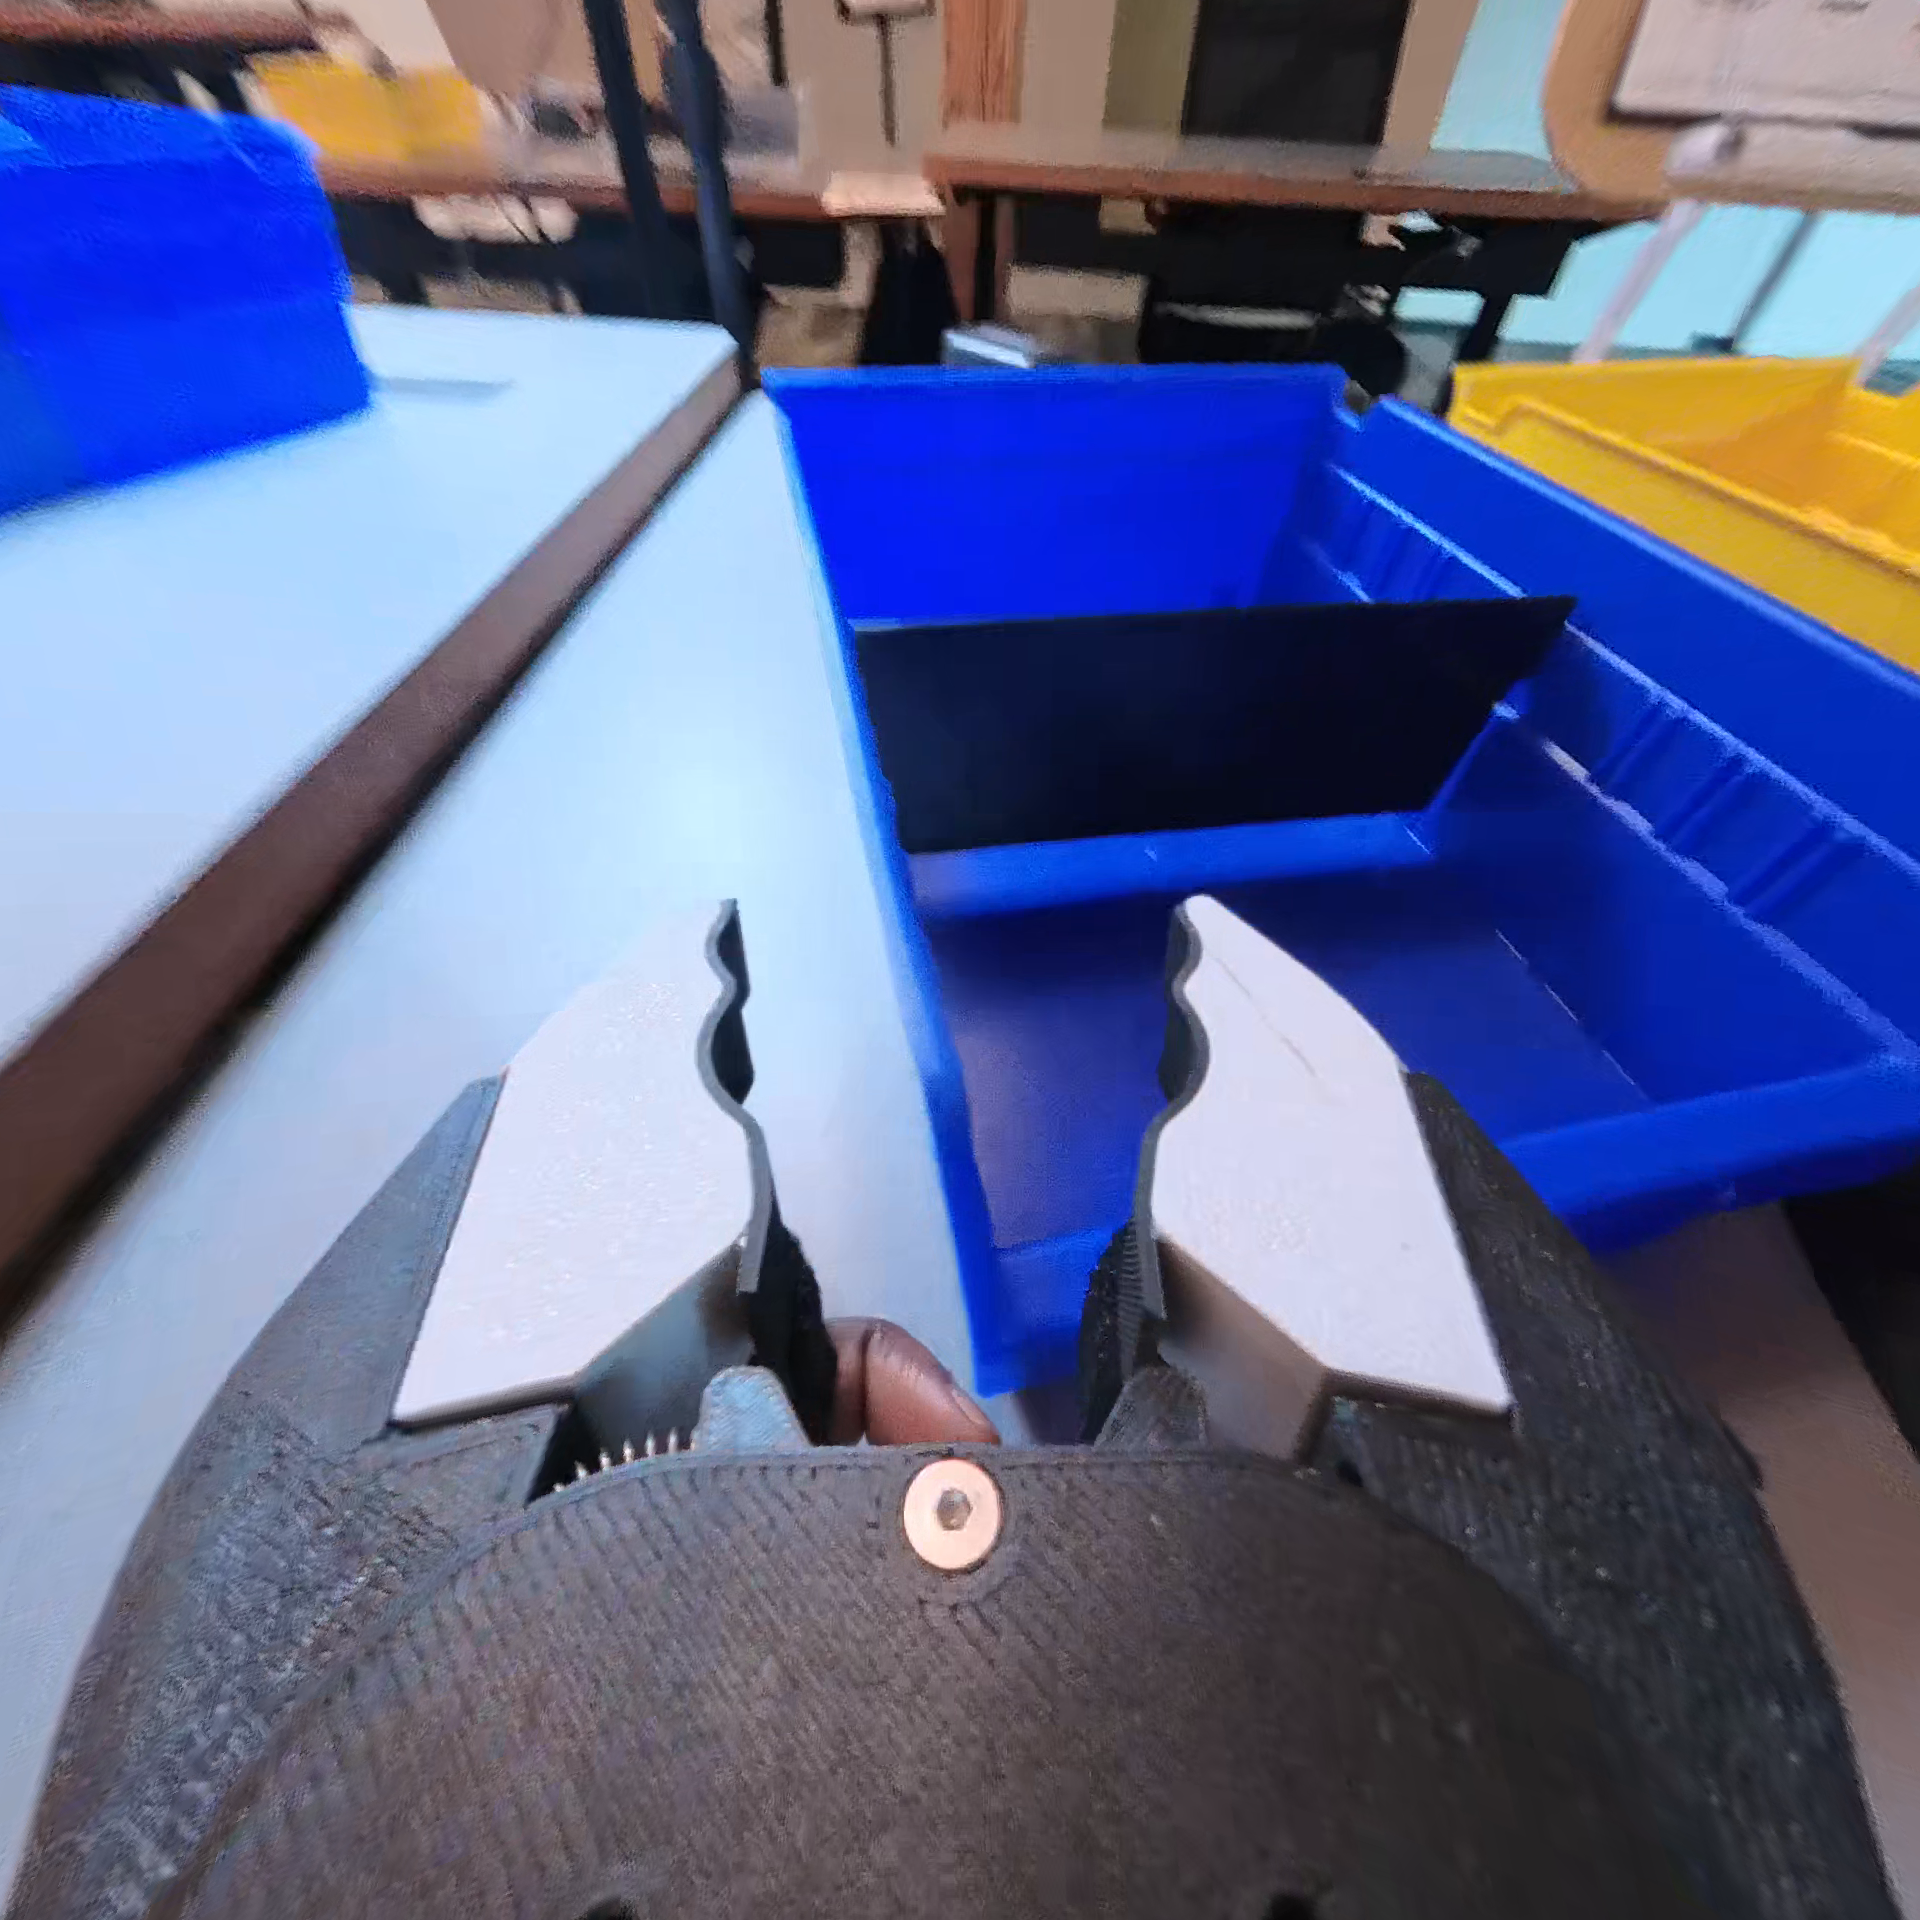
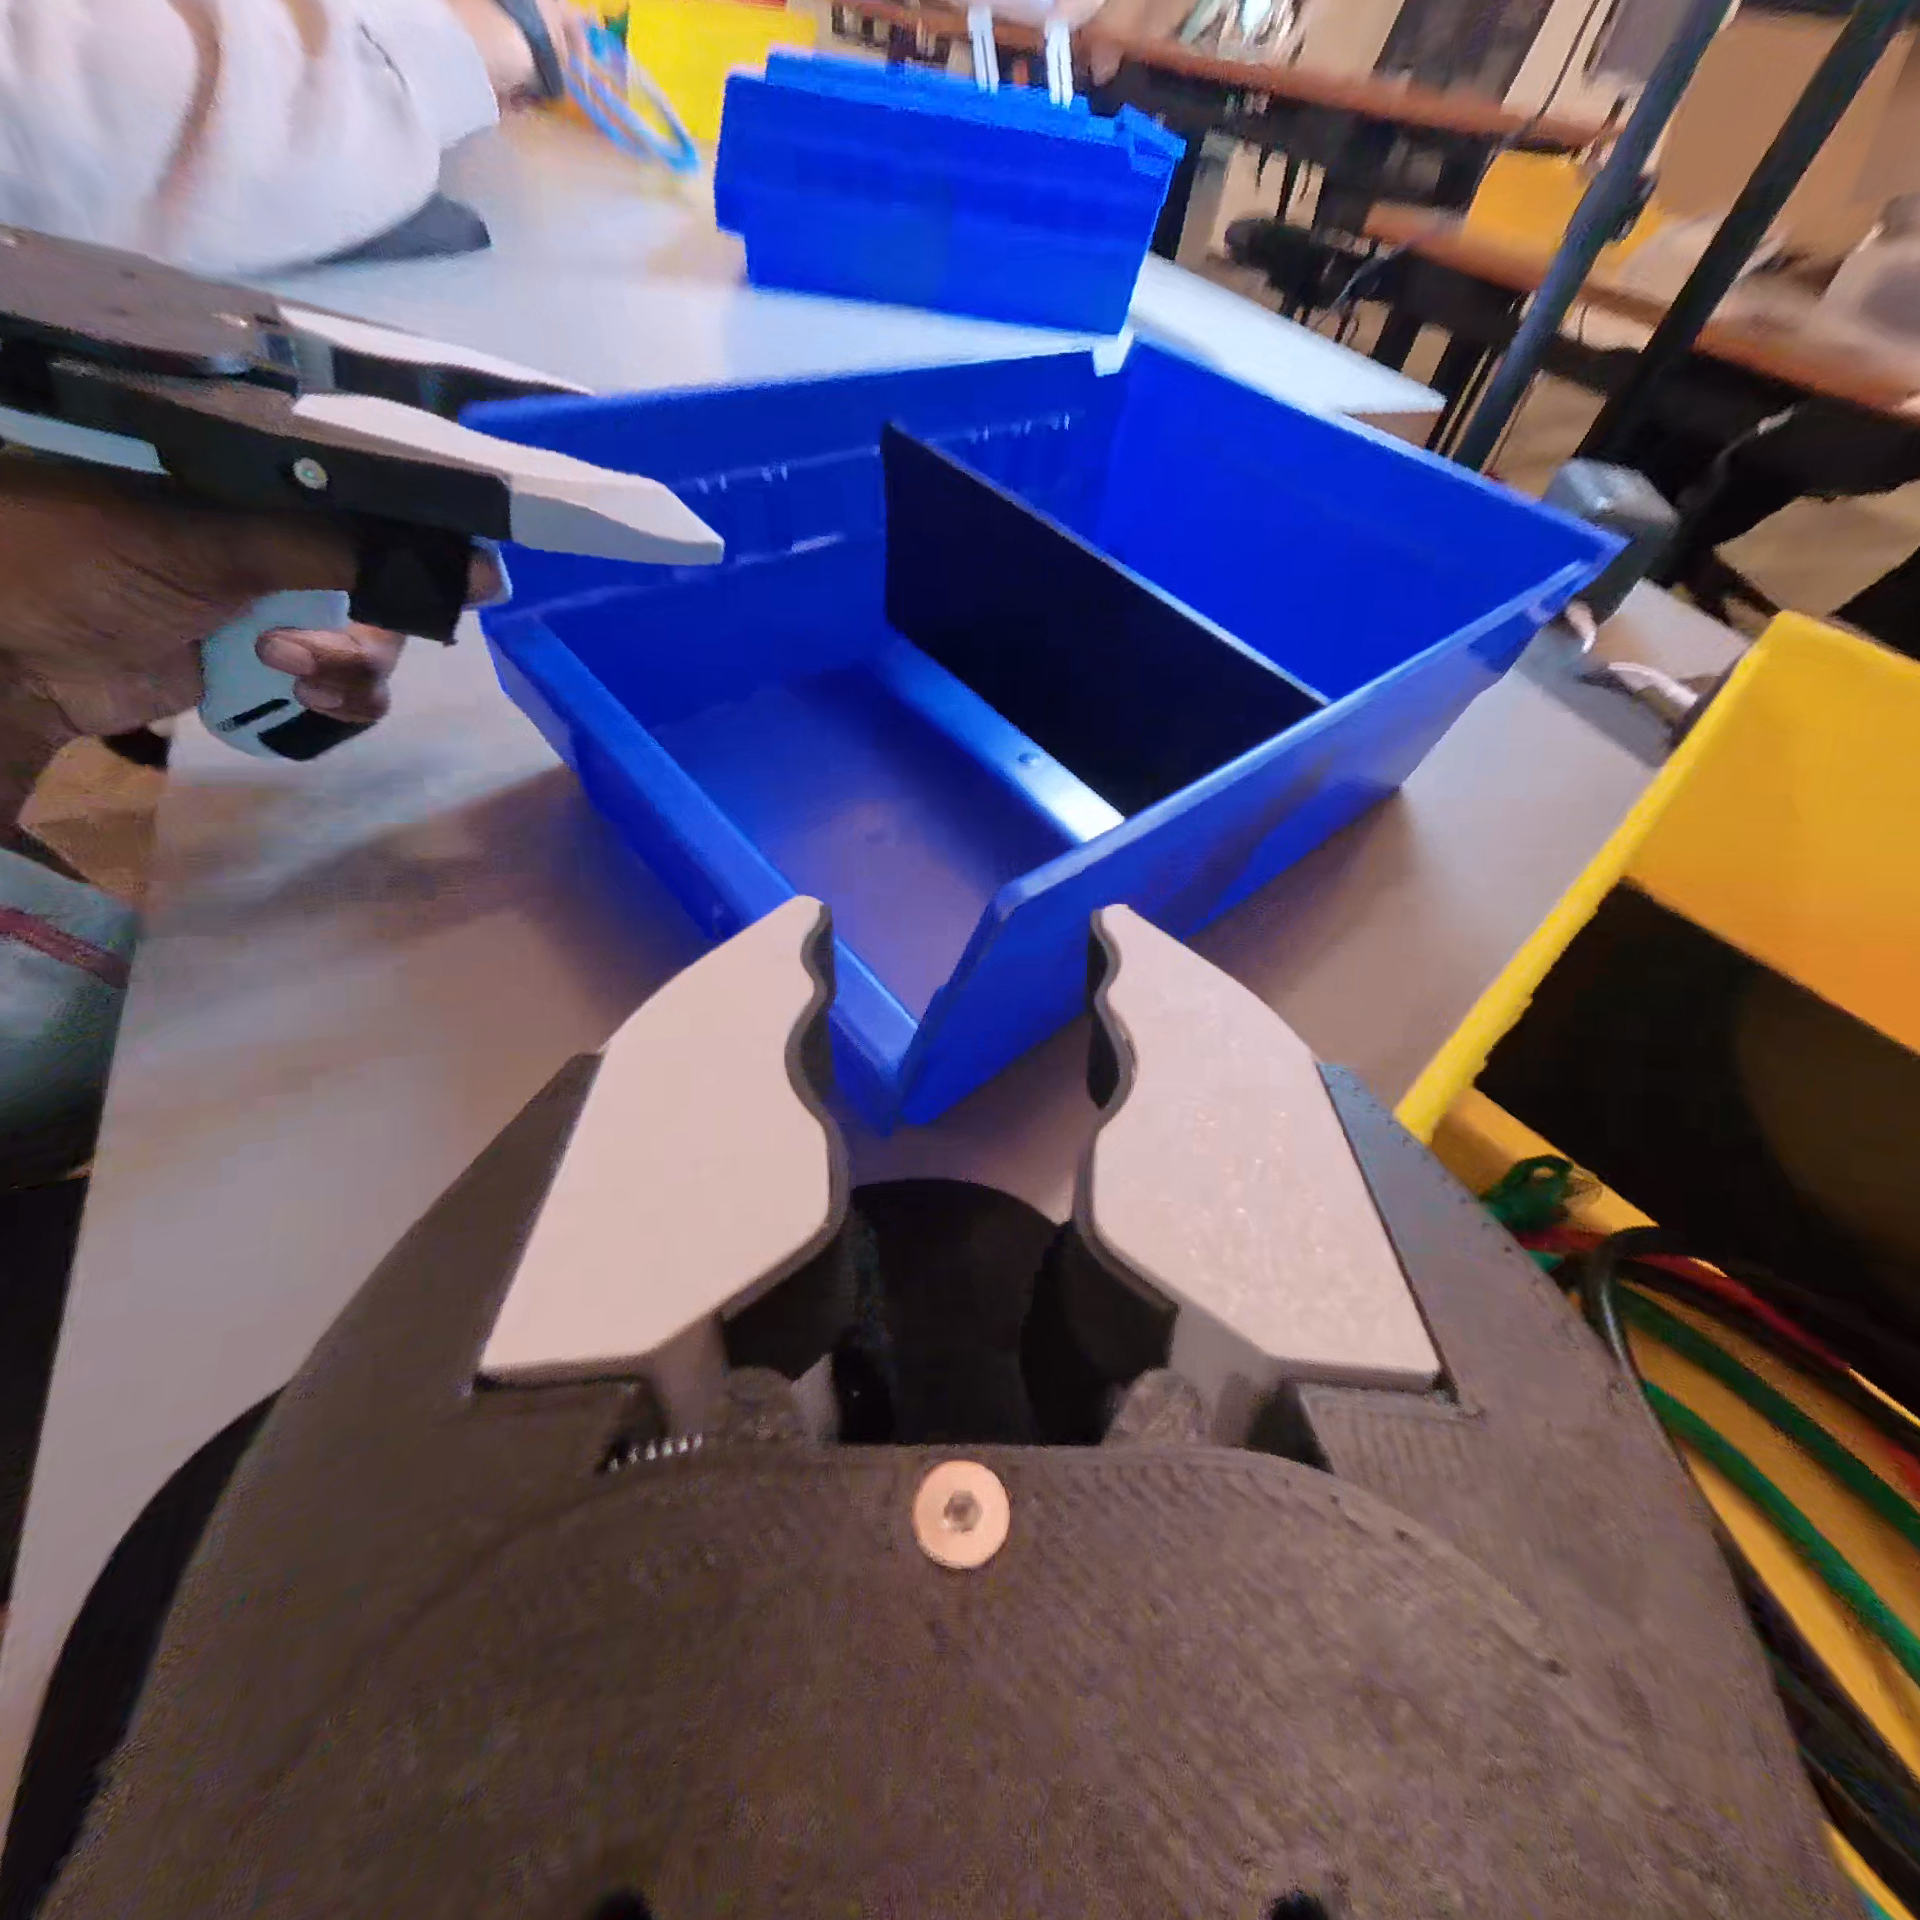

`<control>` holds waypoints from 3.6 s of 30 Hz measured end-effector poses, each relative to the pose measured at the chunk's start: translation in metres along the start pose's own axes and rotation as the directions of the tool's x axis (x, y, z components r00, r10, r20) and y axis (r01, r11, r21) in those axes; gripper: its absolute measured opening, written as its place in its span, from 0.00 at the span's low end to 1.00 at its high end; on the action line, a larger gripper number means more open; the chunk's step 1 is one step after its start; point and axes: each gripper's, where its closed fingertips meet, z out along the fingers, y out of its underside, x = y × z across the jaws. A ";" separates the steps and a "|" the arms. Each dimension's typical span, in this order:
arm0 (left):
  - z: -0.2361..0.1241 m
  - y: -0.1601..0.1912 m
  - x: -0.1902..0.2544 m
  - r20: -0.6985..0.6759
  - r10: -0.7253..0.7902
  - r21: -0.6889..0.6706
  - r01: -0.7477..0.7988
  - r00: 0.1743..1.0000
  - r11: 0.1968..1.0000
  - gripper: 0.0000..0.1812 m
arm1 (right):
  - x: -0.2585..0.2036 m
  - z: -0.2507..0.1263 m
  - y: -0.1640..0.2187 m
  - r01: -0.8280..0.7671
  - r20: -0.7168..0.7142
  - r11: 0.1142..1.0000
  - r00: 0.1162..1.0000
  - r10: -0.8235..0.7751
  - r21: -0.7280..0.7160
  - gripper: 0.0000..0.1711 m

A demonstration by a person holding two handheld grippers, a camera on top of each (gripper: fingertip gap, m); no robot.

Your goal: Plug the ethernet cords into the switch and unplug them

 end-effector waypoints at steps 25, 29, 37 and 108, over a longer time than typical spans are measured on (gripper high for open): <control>-0.042 -0.124 0.139 0.045 0.145 0.387 -0.151 0.988 0.910 0.03 | 0.072 -0.164 -0.068 0.471 -0.540 0.877 0.765 -0.352 0.095 0.08; -0.021 -0.139 0.217 -0.098 0.214 0.393 -0.160 0.972 0.906 0.03 | 0.101 -0.232 -0.058 0.458 -0.669 0.888 0.673 -0.317 0.041 0.08; 0.019 -0.140 0.384 -0.382 0.301 0.335 -0.172 0.874 0.926 0.04 | 0.158 -0.356 -0.006 0.306 -0.835 0.952 0.524 -0.166 0.002 0.07; 0.054 0.054 0.255 -0.730 0.629 0.021 -0.911 0.267 0.411 0.15 | 0.205 -0.387 0.223 0.035 -0.293 0.666 0.880 -0.374 -0.745 0.22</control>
